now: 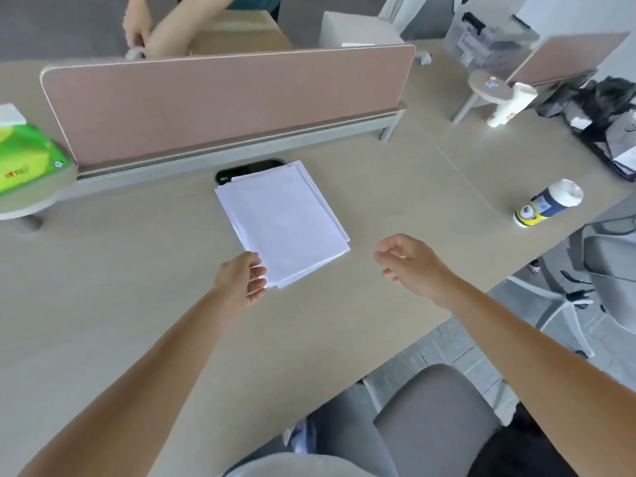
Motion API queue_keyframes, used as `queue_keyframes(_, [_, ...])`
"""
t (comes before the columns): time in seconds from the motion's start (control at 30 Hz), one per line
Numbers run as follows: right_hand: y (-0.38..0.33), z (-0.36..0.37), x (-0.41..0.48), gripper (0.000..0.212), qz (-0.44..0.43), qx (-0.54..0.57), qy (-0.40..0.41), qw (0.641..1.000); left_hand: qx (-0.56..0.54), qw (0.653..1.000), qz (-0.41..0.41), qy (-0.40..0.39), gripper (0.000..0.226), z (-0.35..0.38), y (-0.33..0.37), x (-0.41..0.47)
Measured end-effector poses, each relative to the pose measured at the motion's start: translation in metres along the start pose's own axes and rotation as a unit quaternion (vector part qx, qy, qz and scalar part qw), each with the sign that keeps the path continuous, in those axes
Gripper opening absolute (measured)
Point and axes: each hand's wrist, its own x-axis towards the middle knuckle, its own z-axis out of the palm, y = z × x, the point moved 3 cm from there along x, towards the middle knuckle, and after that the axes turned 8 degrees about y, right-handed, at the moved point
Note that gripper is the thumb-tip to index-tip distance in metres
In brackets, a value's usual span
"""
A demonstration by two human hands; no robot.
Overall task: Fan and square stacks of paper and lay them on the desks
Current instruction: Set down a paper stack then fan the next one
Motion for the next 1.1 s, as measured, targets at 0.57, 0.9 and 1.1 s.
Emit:
queue_keyframes(0.57, [-0.026, 0.097, 0.277, 0.035, -0.074, -0.154, -0.18, 0.969, 0.116, 0.95, -0.008, 0.29, 0.03, 0.076, 0.039, 0.1])
queue_keyframes(0.9, [-0.026, 0.125, 0.295, 0.029, -0.046, -0.121, -0.24, 0.962, 0.082, 0.946, -0.023, 0.313, 0.023, 0.082, 0.031, 0.112])
queue_keyframes(1.1, [-0.027, 0.138, 0.303, 0.032, 0.021, -0.072, -0.229, 0.971, 0.106, 0.94, -0.014, 0.325, 0.028, 0.08, 0.03, 0.116])
